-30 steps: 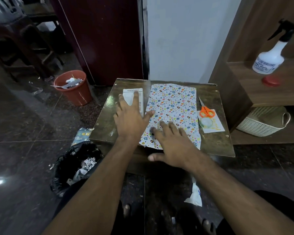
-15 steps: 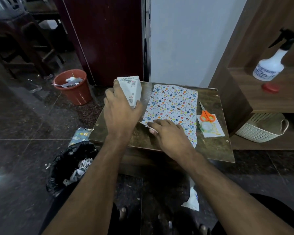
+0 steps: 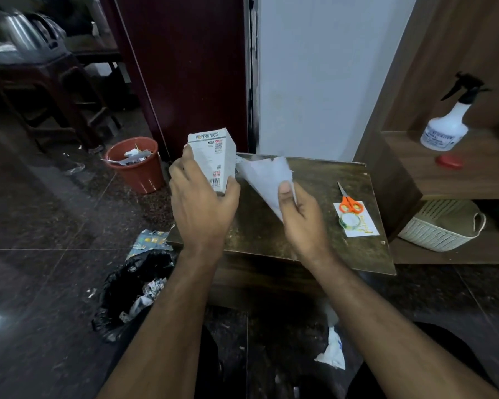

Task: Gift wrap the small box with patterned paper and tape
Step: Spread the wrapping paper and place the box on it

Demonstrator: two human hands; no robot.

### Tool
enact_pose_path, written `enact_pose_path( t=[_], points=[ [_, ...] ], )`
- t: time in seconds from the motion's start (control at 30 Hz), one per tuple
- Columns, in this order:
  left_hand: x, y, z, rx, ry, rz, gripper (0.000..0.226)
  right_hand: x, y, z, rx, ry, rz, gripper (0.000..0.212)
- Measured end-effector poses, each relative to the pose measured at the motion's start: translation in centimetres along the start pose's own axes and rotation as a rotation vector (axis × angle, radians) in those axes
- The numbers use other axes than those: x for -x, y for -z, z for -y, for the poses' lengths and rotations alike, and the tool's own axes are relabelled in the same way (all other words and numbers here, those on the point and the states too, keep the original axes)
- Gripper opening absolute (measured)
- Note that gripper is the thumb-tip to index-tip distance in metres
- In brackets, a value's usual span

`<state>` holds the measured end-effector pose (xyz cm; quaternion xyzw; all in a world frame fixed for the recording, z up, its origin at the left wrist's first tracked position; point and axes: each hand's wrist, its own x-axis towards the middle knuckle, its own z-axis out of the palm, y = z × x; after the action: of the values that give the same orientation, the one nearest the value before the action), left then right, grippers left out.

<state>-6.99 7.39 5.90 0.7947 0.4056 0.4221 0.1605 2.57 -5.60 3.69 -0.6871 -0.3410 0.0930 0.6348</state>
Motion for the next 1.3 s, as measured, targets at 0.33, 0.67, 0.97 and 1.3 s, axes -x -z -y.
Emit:
enact_pose_path(
  t=[0.33, 0.67, 0.97, 1.3],
  points=[
    [3.9, 4.3, -1.4, 0.11, 0.001, -0.078, 0.085, 3.1, 3.4, 4.2, -1.0, -0.589, -0.054, 0.05],
    [4.5, 4.0, -2.9, 0.203, 0.047, 0.026, 0.09, 1.9, 3.8, 3.7, -1.032, -0.671, -0.174, 0.049],
    [3.8, 1.8, -2.1, 0.116, 0.09, 0.193, 0.085, -0.9, 3.1, -1.9, -0.35, -0.78, -0.185, 0.025],
    [4.1, -1.4, -1.0, -0.099, 0.177, 0.554, 0.096, -2.0, 3.8, -5.3, 0.159, -0.529, -0.092, 0.041]
  ],
)
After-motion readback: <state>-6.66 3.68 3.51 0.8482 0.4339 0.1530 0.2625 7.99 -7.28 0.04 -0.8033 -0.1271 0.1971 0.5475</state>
